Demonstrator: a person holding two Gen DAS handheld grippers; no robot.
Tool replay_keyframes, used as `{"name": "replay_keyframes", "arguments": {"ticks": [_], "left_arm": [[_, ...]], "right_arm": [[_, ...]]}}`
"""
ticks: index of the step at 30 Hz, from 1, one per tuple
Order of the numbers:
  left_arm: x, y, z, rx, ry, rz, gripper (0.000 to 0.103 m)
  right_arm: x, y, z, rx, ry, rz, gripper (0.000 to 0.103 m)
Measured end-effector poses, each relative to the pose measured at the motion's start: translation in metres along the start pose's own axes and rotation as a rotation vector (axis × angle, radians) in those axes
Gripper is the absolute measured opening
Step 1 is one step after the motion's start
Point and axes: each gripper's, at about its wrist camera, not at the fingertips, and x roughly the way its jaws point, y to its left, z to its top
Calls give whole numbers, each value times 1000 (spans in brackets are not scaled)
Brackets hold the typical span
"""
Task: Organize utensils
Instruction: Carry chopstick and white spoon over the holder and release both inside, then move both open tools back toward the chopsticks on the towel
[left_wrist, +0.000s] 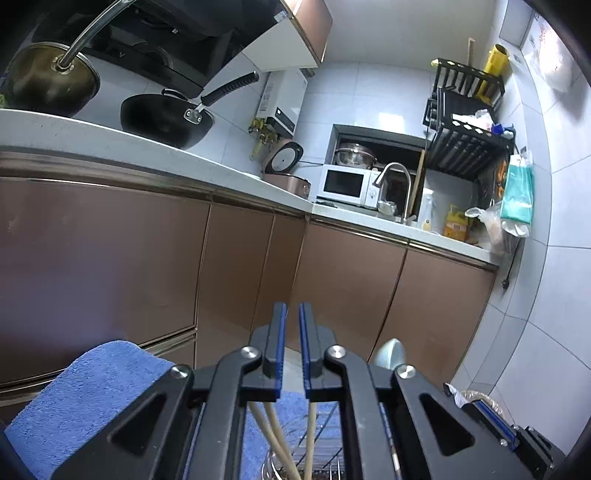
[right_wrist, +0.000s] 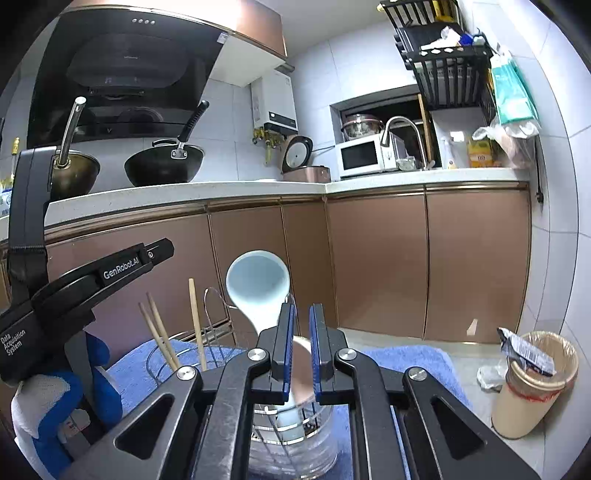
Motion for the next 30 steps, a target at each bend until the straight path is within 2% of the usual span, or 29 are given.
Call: {"name": "replay_keyframes", "arguments": {"ticks": [9, 14, 20, 26, 30], "left_arm": [[-10, 0, -6, 22, 44, -11, 15], [-26, 4, 2, 14, 47, -22, 25], [-62, 15, 20, 1, 61, -41, 33], [-105, 37, 32, 21, 139, -27, 36], [-135, 58, 37, 30, 185, 1, 36]], "right_arm": [[-8, -3, -8, 13, 50, 13, 10], [-24, -7, -6, 3, 51, -1, 14], [-52, -4, 1, -27, 67, -6, 25], [-82, 9, 3, -34, 114, 28, 30], [-99, 19, 4, -33, 144, 44, 30]]}}
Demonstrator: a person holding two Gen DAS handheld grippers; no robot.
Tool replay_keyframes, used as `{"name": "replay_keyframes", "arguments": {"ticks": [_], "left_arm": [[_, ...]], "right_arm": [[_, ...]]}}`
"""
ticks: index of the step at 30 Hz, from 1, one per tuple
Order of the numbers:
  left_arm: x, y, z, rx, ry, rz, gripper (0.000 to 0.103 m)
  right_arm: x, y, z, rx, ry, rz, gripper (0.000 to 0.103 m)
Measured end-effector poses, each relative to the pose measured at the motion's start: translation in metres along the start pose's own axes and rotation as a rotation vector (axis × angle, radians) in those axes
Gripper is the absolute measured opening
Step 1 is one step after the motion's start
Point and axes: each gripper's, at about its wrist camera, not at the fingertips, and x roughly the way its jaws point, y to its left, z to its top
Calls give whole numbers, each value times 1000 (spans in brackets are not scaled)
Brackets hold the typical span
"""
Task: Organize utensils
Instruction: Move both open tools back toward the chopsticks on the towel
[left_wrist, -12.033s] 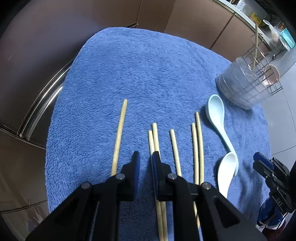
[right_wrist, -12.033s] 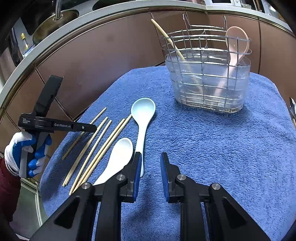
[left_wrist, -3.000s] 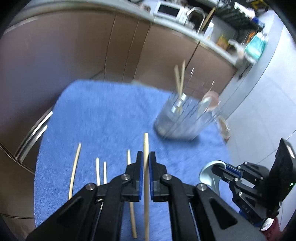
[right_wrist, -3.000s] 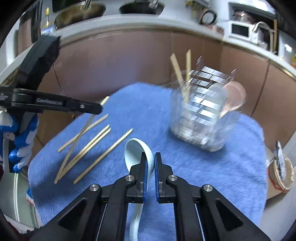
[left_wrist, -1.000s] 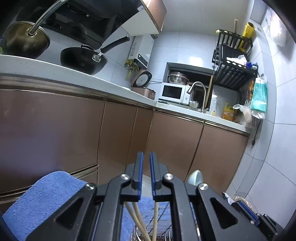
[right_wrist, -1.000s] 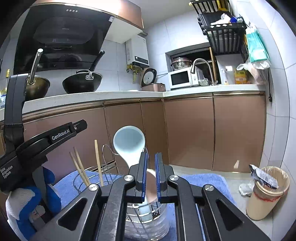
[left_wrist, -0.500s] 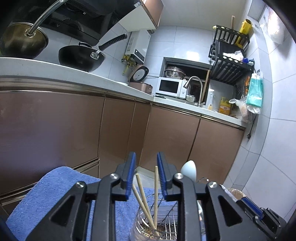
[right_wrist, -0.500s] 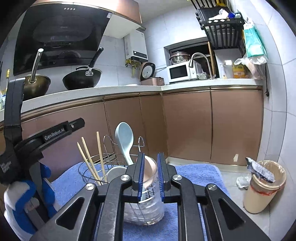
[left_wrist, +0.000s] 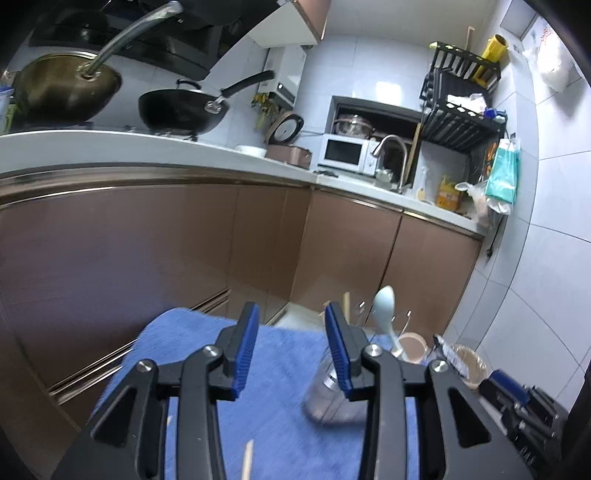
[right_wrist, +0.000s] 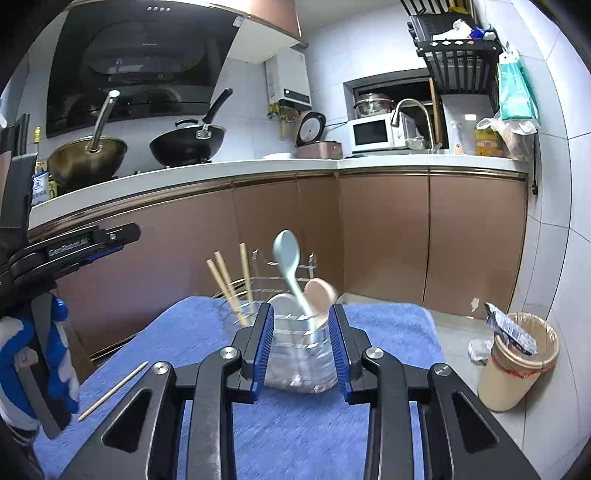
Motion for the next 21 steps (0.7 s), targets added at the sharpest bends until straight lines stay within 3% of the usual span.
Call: {"name": "replay_keyframes", "arguments": {"ticks": [13, 21], "left_arm": [[-78, 88, -27, -6, 230, 105, 36], [-81, 105, -59, -11, 406, 52, 35]], "right_arm": [[-47, 42, -10, -23, 91, 110, 30], [-56, 70, -24, -48, 179, 189, 30]]}}
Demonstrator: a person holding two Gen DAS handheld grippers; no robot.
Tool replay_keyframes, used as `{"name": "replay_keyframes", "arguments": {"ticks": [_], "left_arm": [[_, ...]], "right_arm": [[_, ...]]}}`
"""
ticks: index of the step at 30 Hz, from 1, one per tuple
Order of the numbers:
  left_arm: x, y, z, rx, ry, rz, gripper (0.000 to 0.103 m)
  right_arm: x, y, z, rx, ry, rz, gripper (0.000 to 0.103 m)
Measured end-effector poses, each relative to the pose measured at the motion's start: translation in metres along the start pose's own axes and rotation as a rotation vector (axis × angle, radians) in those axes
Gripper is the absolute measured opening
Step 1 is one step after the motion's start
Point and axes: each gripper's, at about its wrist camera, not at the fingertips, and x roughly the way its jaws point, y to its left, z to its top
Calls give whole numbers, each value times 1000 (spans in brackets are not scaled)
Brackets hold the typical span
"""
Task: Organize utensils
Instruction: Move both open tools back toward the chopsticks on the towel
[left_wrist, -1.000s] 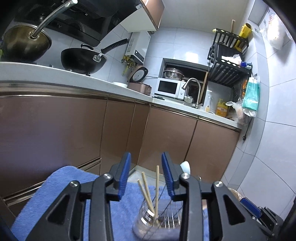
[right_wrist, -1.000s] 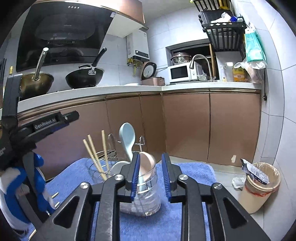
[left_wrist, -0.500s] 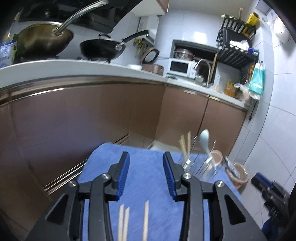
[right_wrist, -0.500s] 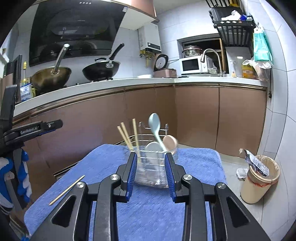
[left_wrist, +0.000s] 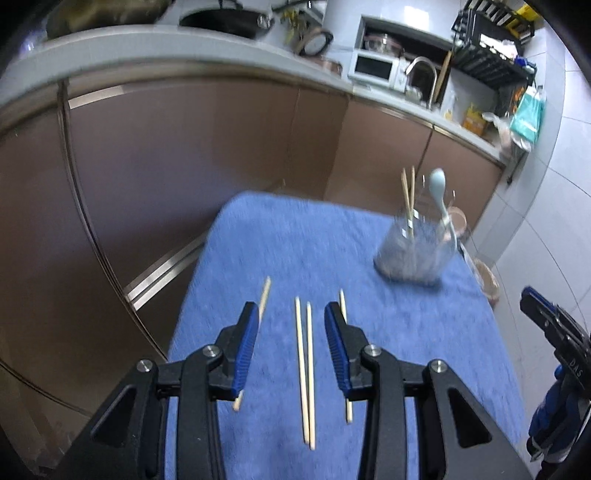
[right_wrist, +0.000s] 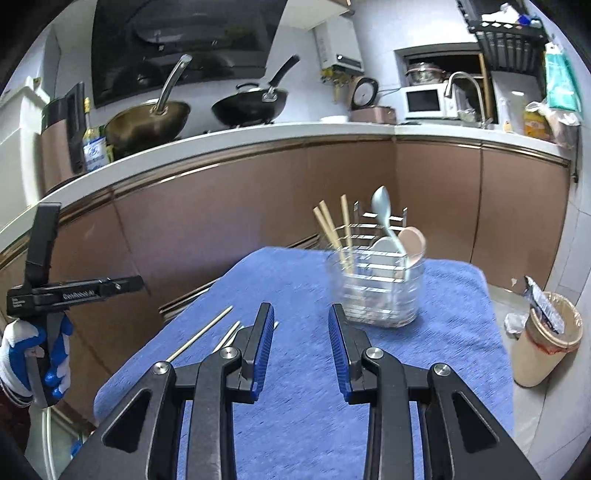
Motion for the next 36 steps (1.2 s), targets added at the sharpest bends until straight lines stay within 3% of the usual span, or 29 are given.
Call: {"name": "replay_keyframes", "arguments": {"ticks": [8, 14, 26, 36], "left_arm": [[71, 12, -13, -63, 267, -95, 34], [121, 10, -7, -59, 380, -94, 32], [183, 4, 7, -8, 488, -40, 23], [204, 4, 17, 37, 514, -29, 22]], "right_arm": [[30, 7, -16, 19, 161, 64, 30], [69, 7, -33, 30, 303, 104, 30], [131, 11, -44, 5, 437, 126, 29], [181, 17, -38, 0, 535, 163, 29]]}}
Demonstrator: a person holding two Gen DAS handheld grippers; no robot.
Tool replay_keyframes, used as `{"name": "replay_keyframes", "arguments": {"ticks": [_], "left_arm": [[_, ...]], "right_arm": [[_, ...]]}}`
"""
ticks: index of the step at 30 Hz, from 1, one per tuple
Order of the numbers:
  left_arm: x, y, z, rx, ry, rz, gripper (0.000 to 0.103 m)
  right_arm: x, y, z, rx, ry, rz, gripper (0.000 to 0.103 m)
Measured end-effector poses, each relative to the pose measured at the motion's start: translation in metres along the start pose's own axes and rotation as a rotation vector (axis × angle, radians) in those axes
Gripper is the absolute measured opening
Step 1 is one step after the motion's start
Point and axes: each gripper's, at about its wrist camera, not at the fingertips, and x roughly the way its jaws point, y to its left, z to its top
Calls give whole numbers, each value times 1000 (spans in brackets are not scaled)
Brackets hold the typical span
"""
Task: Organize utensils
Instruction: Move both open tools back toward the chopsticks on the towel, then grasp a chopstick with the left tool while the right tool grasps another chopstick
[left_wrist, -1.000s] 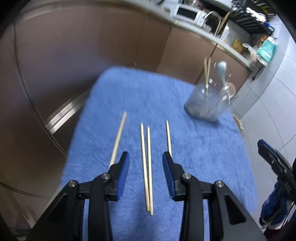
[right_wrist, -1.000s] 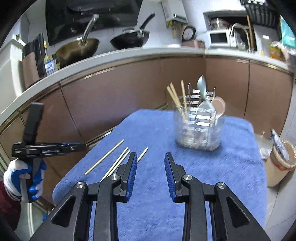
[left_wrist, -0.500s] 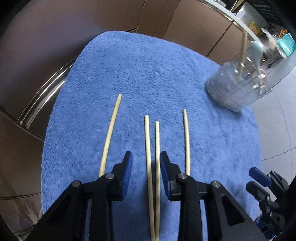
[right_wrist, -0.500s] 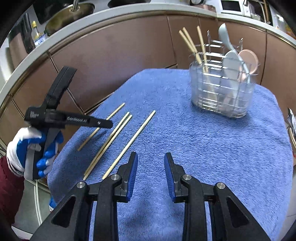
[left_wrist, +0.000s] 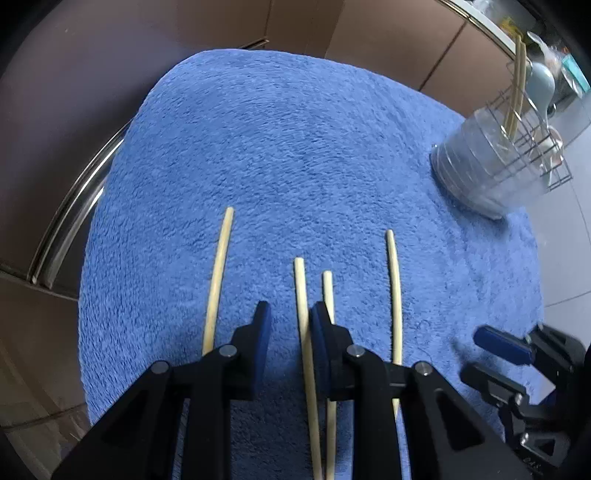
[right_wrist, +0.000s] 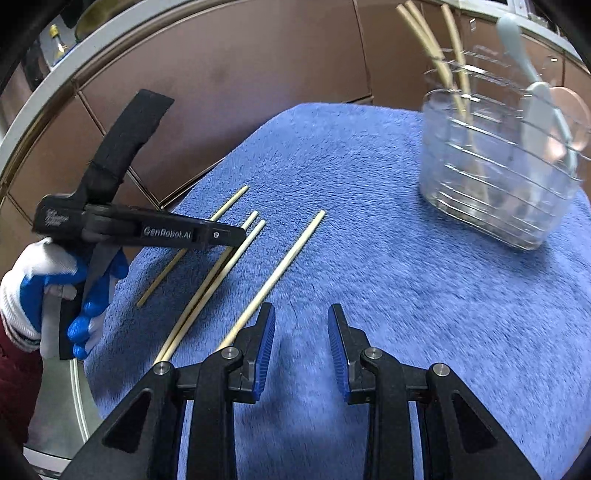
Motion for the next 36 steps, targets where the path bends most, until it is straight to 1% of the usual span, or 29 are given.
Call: {"name": "replay_keyframes", "arguments": {"ticks": [5, 10, 14, 17, 20, 21, 24, 31, 36], "left_arm": [[3, 1, 7, 20, 6, 0, 17], [6, 10, 9, 3, 1, -24, 11], [7, 11, 10, 8, -3, -21, 11], [5, 12, 7, 8, -7, -18, 10], [3, 9, 4, -1, -17, -21, 7], [3, 8, 3, -3, -21, -20, 7], [1, 4, -1, -8, -36, -21, 5], [-16, -2, -13, -6, -86, -17, 5], [-31, -9, -19, 0, -119, -10, 5]], "right_arm": [[25, 0, 24, 18, 57, 18, 29], [50, -2, 50, 57, 108, 20, 27], [73, -7, 65, 81, 164, -5, 24], [80, -7, 73, 97, 181, -14, 20], [86, -6, 78, 95, 197, -24, 12], [89, -6, 80, 100, 199, -18, 12], [89, -9, 80, 111, 196, -6, 10], [78, -16, 70, 121, 173, 16, 6], [50, -18, 55, 110, 132, 40, 6]]}}
